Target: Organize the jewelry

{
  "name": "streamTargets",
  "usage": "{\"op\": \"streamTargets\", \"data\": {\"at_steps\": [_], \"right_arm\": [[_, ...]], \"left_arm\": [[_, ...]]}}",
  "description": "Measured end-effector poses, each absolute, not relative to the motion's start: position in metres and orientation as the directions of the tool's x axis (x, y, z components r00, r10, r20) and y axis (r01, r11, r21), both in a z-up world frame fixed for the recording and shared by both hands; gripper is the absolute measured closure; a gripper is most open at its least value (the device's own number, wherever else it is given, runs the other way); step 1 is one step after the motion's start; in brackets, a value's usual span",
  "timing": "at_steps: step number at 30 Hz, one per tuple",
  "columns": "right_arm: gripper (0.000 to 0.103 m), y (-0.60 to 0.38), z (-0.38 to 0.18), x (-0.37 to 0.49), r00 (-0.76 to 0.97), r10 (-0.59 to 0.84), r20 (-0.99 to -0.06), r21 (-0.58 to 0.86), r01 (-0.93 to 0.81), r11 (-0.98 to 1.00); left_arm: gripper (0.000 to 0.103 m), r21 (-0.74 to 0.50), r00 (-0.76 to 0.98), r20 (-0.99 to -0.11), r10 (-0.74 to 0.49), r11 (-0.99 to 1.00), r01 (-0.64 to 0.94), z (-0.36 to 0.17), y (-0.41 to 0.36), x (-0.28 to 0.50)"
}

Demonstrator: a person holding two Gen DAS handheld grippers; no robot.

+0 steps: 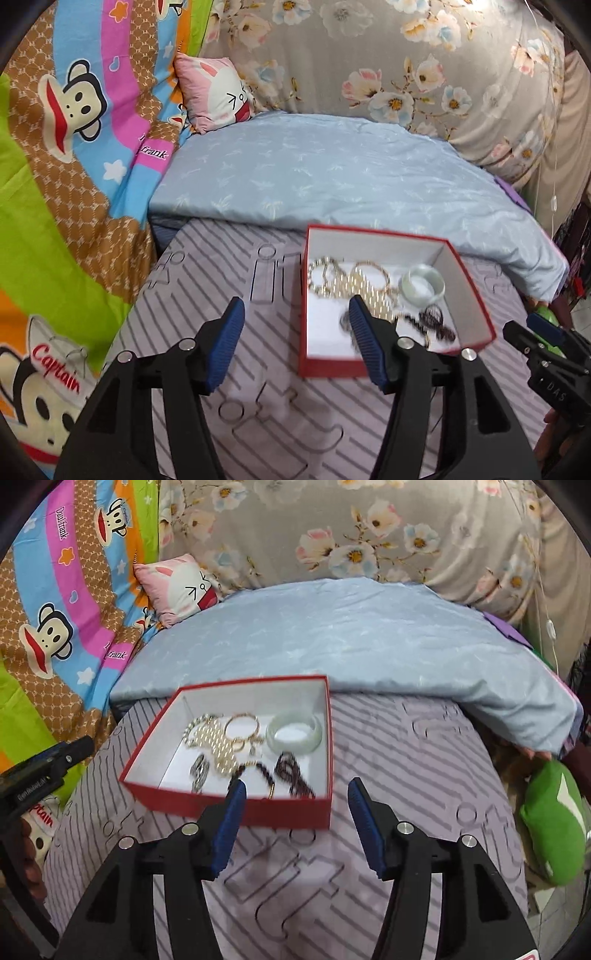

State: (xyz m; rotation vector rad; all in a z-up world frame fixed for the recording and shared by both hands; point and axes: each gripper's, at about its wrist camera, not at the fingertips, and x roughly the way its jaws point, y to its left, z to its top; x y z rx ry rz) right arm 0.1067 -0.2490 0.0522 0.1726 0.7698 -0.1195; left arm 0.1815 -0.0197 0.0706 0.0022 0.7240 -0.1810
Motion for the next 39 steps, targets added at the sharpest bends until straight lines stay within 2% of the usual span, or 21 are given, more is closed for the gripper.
{"op": "streamTargets", "data": {"at_steps": [8, 11, 17, 19, 26, 39], "right_arm": [[0.046, -0.228, 0.043, 0.088, 0.700, -0.056, -0.712, 0.110, 0.190, 0.976], [0.039, -0.224, 0.046, 0.089, 0.709, -0.076, -0.702, 0.095, 0.199, 0.975], [0.026, -0.226, 0.047, 0.097, 0.721, -0.114, -0.683, 0.086, 0.234, 0.968], [0.025, -0.225, 0.046, 0.100, 0.718, -0.127, -0.685, 0.069, 0.238, 0.969], [0.024, -0.227, 0.045, 0.108, 0.707, -0.149, -0.691, 0.054, 0.257, 0.965], [0.022, -0.226, 0.042, 0.107, 0.703, -0.160, -0.693, 0.056, 0.274, 0.960]], "left_arm": [[0.046, -0.015, 0.700, -0.702, -0.131, 0.985, 0.169, 0.045, -0.045, 0.156], [0.046, -0.023, 0.687, -0.714, -0.135, 0.985, 0.170, 0.042, -0.054, 0.156], [0.027, 0.003, 0.687, -0.718, -0.112, 0.987, 0.164, 0.040, -0.066, 0.161], [0.026, 0.003, 0.687, -0.718, -0.110, 0.987, 0.160, 0.040, -0.069, 0.163], [0.018, 0.002, 0.689, -0.720, -0.084, 0.992, 0.124, 0.040, -0.069, 0.172], [0.015, 0.026, 0.701, -0.711, -0.056, 0.994, 0.106, 0.040, -0.068, 0.170]]}}
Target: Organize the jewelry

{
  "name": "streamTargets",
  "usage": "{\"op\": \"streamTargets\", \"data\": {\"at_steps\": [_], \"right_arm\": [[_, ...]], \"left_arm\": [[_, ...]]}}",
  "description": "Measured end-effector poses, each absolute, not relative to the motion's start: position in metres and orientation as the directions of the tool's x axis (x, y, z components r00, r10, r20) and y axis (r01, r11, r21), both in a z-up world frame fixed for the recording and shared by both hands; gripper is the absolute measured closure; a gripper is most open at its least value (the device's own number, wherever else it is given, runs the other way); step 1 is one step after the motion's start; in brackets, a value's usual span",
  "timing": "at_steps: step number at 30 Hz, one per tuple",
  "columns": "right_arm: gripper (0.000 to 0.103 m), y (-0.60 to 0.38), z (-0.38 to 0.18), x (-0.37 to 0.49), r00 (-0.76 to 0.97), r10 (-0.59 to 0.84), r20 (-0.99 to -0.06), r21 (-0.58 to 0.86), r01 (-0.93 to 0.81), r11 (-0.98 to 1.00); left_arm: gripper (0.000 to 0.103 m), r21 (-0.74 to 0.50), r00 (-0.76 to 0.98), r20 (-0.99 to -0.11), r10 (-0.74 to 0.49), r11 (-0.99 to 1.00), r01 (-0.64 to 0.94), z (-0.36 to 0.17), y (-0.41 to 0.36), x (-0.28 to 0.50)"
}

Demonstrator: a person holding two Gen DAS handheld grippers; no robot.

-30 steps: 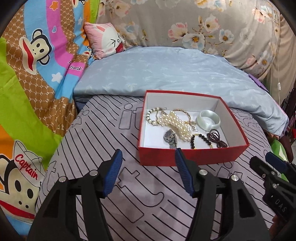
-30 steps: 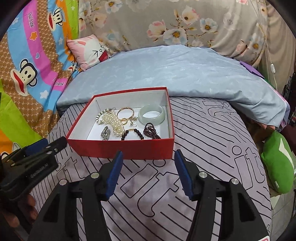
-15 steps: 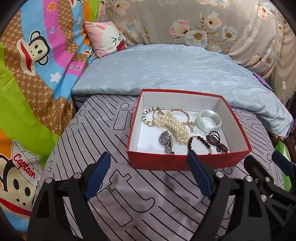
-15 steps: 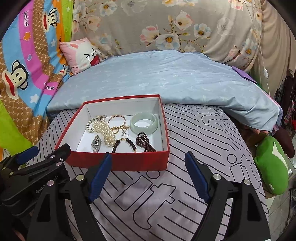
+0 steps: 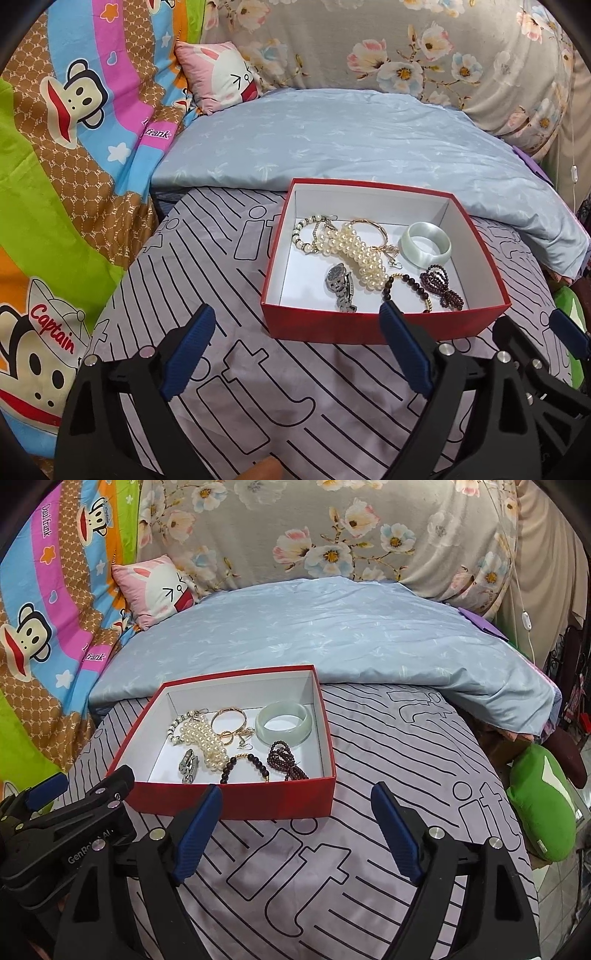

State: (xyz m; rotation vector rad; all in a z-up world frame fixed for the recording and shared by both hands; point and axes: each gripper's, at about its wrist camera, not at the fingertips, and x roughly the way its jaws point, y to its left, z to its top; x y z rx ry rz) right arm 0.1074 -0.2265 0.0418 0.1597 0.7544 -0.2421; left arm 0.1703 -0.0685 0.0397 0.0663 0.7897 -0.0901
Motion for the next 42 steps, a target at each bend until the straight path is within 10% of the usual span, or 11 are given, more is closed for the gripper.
{"op": "streamTargets", "data": {"at_steps": [42], "right_arm": [[0.022, -0.2253, 0.0375, 0.1043, 0.702, -0.156, -0.695, 0.069, 0.281, 0.957]], "left_arm": [[0.014, 0.055, 0.712, -0.702, -0.021, 0.995, 0.083, 0.0408, -0.0671, 0.1680]]}}
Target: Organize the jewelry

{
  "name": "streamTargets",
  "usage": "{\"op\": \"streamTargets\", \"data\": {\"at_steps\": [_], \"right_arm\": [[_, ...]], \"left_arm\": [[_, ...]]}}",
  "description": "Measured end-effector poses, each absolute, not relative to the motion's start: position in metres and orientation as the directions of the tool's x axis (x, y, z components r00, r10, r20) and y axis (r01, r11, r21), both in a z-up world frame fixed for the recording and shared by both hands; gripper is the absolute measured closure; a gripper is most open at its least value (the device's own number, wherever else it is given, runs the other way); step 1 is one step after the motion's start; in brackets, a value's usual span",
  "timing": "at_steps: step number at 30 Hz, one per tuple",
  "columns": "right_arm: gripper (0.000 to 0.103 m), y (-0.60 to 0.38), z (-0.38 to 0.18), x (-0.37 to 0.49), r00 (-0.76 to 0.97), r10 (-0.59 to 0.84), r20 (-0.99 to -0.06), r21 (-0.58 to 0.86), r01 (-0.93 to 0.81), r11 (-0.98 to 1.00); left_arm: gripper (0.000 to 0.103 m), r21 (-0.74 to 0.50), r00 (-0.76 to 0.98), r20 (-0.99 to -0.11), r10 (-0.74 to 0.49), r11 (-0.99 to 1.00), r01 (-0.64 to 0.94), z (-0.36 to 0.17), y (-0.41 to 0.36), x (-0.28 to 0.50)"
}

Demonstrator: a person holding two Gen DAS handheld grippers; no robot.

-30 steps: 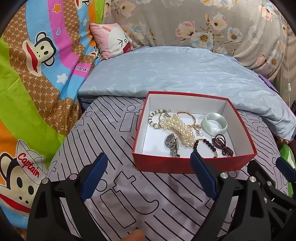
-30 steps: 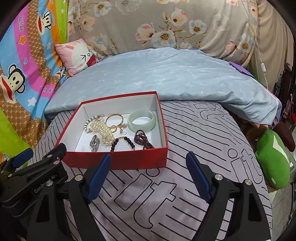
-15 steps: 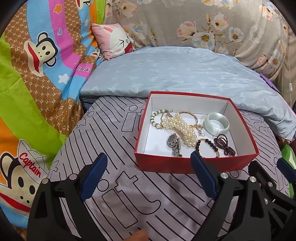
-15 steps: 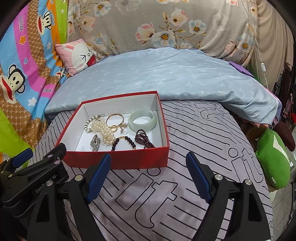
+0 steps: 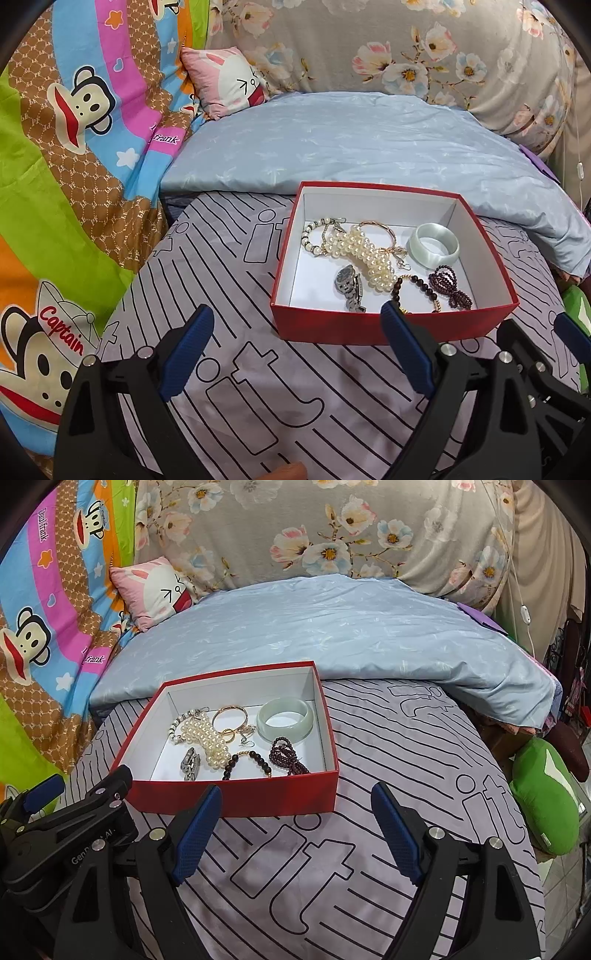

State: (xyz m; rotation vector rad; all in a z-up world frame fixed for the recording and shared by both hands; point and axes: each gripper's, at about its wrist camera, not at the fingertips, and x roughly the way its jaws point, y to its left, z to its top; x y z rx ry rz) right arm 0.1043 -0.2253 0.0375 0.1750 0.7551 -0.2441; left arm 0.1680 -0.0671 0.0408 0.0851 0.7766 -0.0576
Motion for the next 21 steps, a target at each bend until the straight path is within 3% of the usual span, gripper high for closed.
{"op": "streamTargets", "data": {"at_steps": [21], "right_arm": [[0.022, -0.2229, 0.0375, 0.1043, 0.700, -0.156, -0.697, 0.065, 0.278, 0.958]], "left_arm": [[0.014, 0.049, 0.703, -0.711, -0.015, 0.996, 0.072, 0.0380, -0.0644, 0.1666]]}}
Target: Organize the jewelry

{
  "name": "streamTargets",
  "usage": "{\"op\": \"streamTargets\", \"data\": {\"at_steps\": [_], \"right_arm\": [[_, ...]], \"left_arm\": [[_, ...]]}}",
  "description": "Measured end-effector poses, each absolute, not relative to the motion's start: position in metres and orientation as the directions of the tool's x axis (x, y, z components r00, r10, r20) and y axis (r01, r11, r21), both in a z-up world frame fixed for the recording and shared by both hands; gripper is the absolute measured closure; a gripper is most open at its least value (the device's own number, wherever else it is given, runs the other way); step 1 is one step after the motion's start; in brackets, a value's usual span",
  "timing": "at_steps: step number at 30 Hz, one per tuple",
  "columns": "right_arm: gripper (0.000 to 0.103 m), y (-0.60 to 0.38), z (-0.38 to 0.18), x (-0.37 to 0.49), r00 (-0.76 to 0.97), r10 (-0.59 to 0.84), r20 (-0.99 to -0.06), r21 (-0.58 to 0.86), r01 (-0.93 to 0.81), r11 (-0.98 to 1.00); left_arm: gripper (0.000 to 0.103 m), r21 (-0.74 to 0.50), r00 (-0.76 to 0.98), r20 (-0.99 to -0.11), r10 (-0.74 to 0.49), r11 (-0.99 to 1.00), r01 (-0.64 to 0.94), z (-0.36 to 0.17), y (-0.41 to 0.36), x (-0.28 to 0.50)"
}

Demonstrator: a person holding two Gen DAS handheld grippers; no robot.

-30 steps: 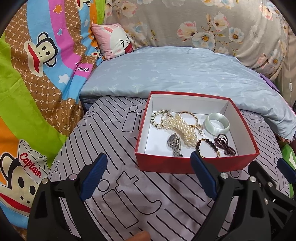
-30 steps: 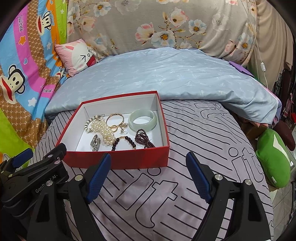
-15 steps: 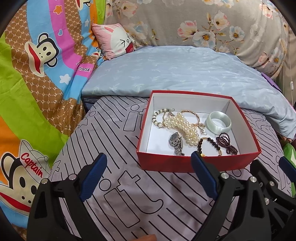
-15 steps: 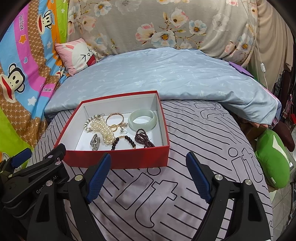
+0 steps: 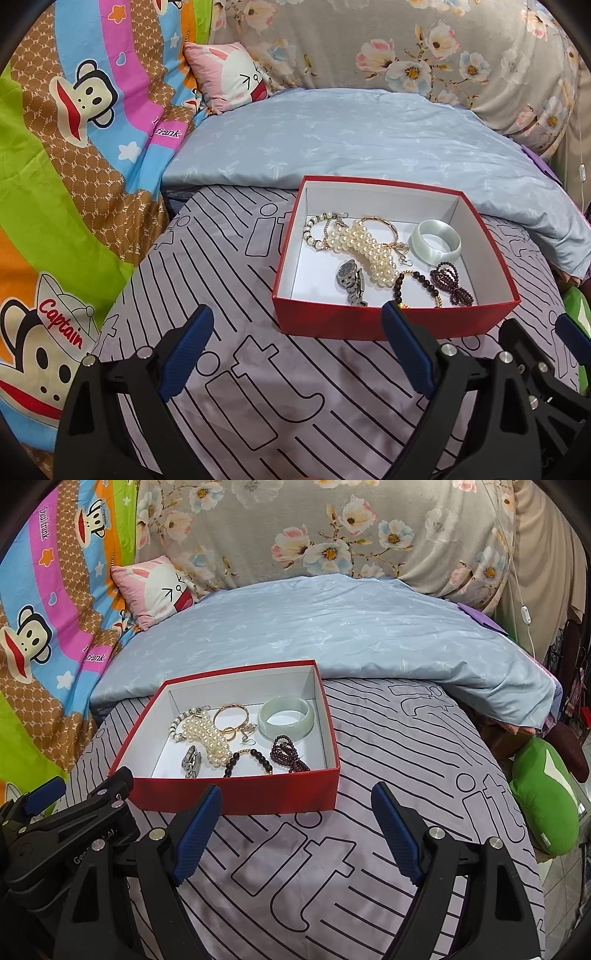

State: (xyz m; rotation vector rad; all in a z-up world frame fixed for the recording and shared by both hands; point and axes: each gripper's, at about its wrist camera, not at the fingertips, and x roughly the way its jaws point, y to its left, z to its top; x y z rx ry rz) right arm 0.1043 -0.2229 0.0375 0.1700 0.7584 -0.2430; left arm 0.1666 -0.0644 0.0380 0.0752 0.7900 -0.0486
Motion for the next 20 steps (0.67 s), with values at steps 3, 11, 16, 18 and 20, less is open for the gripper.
{"op": "streamTargets", "data": {"at_steps": [3, 11, 16, 18, 20], "right_arm": [[0.022, -0.2210, 0.0370, 0.1050, 0.695, -0.160, -0.701, 0.055, 0.276, 0.959], [0.021, -0.2205, 0.0359, 0.1077, 0.693, -0.154, -0.704, 0.070, 0.285, 0.956], [0.020, -0.2216, 0.0362, 0.1097, 0.691, -0.154, -0.706, 0.073, 0.288, 0.955], [0.020, -0.2215, 0.0352, 0.1107, 0.691, -0.152, -0.707, 0.077, 0.289, 0.954], [0.020, -0.2215, 0.0350, 0.1113, 0.691, -0.151, -0.707, 0.079, 0.289, 0.954]], "left_arm": [[0.014, 0.069, 0.709, -0.705, 0.006, 0.996, 0.060, 0.0383, -0.0653, 0.1664], [0.014, 0.106, 0.698, -0.716, 0.032, 0.992, 0.064, 0.0348, -0.0683, 0.1717], [0.014, 0.104, 0.690, -0.723, 0.032, 0.993, 0.063, 0.0329, -0.0686, 0.1738], [0.014, 0.099, 0.691, -0.722, 0.028, 0.993, 0.063, 0.0322, -0.0682, 0.1743], [0.014, 0.099, 0.694, -0.720, 0.025, 0.993, 0.067, 0.0319, -0.0679, 0.1744]]}}
